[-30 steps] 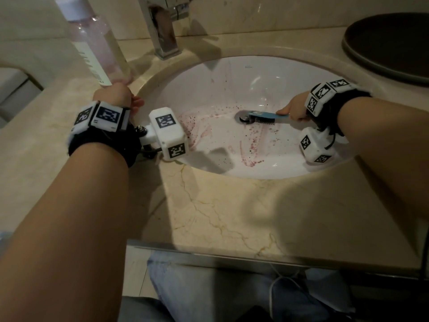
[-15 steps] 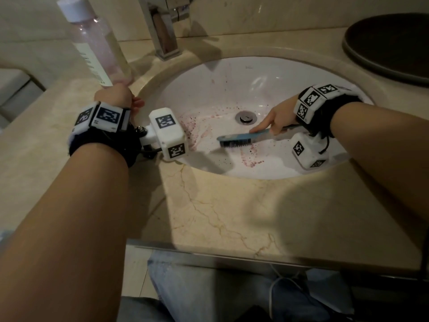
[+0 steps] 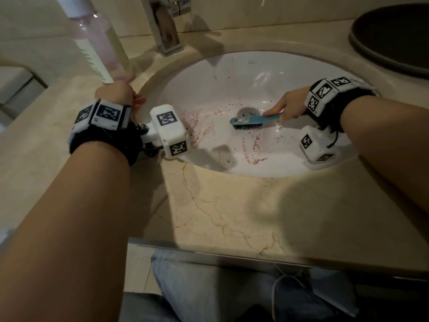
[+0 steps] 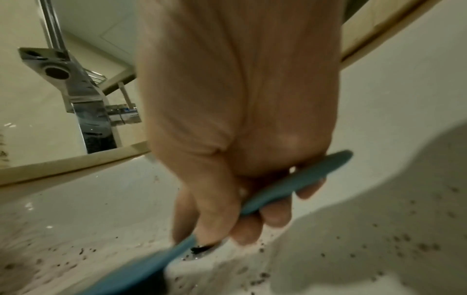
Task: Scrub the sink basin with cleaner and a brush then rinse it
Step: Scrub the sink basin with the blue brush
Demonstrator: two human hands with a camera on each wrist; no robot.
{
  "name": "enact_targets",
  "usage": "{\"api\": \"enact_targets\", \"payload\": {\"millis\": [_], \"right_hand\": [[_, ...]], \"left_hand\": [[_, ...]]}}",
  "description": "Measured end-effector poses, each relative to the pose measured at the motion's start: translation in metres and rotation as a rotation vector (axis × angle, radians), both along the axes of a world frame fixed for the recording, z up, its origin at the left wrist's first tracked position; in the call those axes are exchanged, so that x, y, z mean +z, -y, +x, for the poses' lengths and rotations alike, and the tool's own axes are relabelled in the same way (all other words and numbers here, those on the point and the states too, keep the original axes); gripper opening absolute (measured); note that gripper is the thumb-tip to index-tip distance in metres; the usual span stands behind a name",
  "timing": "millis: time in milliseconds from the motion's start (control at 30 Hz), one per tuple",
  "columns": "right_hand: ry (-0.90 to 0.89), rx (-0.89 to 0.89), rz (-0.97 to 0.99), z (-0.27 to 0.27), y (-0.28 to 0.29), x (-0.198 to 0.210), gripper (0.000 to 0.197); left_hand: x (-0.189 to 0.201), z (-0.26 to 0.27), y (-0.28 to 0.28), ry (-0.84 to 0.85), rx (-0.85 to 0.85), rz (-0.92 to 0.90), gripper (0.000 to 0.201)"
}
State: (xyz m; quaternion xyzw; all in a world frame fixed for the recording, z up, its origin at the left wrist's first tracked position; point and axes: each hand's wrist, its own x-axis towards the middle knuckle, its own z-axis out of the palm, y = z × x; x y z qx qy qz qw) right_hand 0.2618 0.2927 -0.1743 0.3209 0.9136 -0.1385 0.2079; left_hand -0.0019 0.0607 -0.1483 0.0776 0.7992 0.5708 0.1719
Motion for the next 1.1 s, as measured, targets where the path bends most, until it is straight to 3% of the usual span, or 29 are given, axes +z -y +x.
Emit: {"api": "enact_targets", "payload": {"millis": [133,233,333,500,633,733,867,933,1000,1100], "right_hand": [[0.152,0.108,-0.215,-0.003,0.005,-0.001,0.057],[0.201,0.202,-0.252,-0.009,0.015,0.004,0.056],[0.102,0.194,-0.246,-0.012,0.021,0.01,0.051],[-0.02,0.225,-0.058,-0.027,0.027,0.007,0.048],[0.097,0.266,-0.257,-0.031,0.034,0.004,0.045],[0.091,0.259,-0.345,-0.029,0.036,0.007,0.044],[-0.044,0.175,-0.223,-0.031,0.03,0.0,0.044],[-0.073,0.191,-0.152,-0.033,0.031,-0.003,0.046],[-0.048,0.231,-0.207,-0.034,0.033,-0.002,0.048],[0.043,0.281,-0.326,-0.028,0.039,0.005,0.048]], "left_hand": [[0.001,0.001,0.0,0.069,0.006,0.034,0.033],[0.002,0.002,-0.003,0.07,0.013,0.044,0.028],[0.001,0.003,-0.003,0.058,0.015,0.043,0.013],[0.005,0.001,-0.001,0.16,-0.113,0.059,0.03],[0.005,0.004,0.001,0.046,-0.042,-0.023,0.033],[0.006,0.008,0.001,0.062,-0.008,-0.001,0.035],[0.009,0.009,-0.001,0.128,-0.02,0.001,0.02],[0.009,0.008,-0.002,0.129,-0.006,-0.036,0.029],[0.011,0.009,-0.001,0.115,0.014,-0.039,0.026],[0.011,0.01,0.0,0.101,0.018,-0.068,0.039]]}}
